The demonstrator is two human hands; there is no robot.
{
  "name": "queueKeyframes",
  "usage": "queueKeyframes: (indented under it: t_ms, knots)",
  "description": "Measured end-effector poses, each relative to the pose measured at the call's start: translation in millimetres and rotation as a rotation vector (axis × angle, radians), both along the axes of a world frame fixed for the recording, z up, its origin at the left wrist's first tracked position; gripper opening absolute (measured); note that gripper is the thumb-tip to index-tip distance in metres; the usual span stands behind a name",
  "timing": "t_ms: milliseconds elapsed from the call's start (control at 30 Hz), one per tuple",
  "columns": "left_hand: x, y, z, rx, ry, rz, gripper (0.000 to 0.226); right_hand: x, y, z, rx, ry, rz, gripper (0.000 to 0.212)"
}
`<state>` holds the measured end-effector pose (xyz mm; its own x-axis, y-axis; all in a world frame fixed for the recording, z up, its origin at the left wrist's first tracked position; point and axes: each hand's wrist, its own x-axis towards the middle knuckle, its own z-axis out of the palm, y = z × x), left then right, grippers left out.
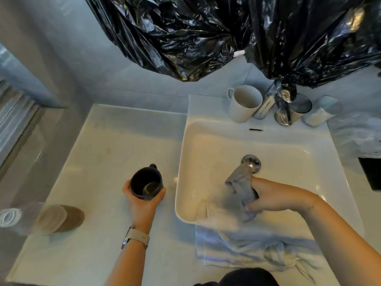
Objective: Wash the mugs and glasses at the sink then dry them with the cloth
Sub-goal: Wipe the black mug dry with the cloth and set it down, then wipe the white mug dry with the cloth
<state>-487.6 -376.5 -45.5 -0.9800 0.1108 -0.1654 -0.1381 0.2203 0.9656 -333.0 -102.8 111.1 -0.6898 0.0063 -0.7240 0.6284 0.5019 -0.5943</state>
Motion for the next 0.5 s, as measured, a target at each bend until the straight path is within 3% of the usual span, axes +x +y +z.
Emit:
queueKeyframes:
  t_ms: [133,300,500]
  knots:
    - [1,-1,-15,0.009,-0.012,-0.009,0.099,7,-2,-6,-0.348,0.012,-0.193,0.041]
    - [11,-4,-19,-0.017,-0.012,0.011,0.1,16,-1,-23,-0.466,0.221,-0.532,0.061]
    - [15,-19,10,-0.167,-0.104,-0.05,0.111,21,-1,-21,-0.167,0.454,-0.612,0.034]
